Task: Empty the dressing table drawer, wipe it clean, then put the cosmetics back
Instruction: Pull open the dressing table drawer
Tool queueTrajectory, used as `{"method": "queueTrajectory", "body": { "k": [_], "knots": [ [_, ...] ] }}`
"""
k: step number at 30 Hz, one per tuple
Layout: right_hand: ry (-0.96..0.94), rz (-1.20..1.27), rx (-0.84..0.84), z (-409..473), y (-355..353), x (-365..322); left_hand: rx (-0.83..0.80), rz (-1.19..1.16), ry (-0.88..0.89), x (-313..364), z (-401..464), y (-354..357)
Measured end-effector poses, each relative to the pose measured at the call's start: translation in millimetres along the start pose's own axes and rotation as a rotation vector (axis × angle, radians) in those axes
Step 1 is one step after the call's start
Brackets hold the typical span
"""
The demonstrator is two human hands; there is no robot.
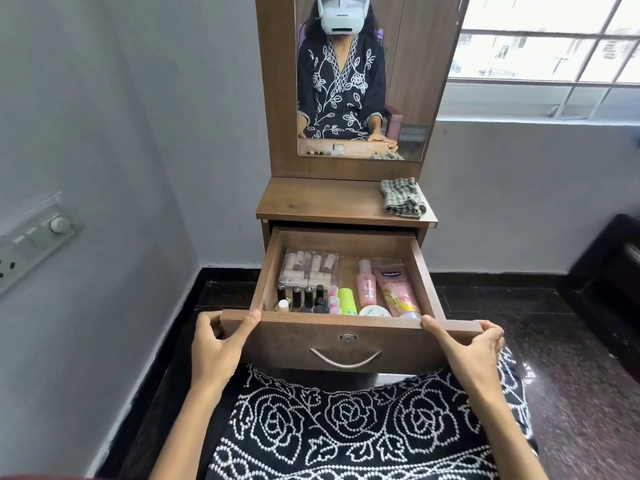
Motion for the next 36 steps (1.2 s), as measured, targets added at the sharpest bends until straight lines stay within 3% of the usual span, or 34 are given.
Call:
{"method": "queueTrajectory", "body": {
  "k": [16, 21, 25, 28, 32, 36],
  "knots": [
    [0.087, -0.16, -0.108, 7, -15, -8, -0.006, 0.017, -0.011, 4, -1, -2],
    [0.193, -0.421, -0.157, 10, -20, -25, -0.07, 0.101, -0.062, 0, 8, -8],
    [0.074, -0.549, -0.092, 17, -7, -64, -0.166, 0.135, -0.161, 1, 31, -18],
    [-0.07, -0.516, -0.178, 32, 17, -94, -0.196, 0.219, -0.212, 9, 51, -17],
    [-0.154, -0.441, -0.404, 61, 67, -120, -0.098, 0.317, -0.025, 46, 82, 1],
    [-0.1, -0.476, -0.576, 93, 118, -127, -0.187, 0.331, 0.163, 84, 109, 44]
  ]
}}
Point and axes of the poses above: each hand's wrist, its own z-axis towards the middle knuckle, its own y-axis out of the palm, x = y × z, the point moved 4 cm from there along z, towards the middle knuckle, and after that the axes turned 9 degrees about -x, right-handed, at the moved point
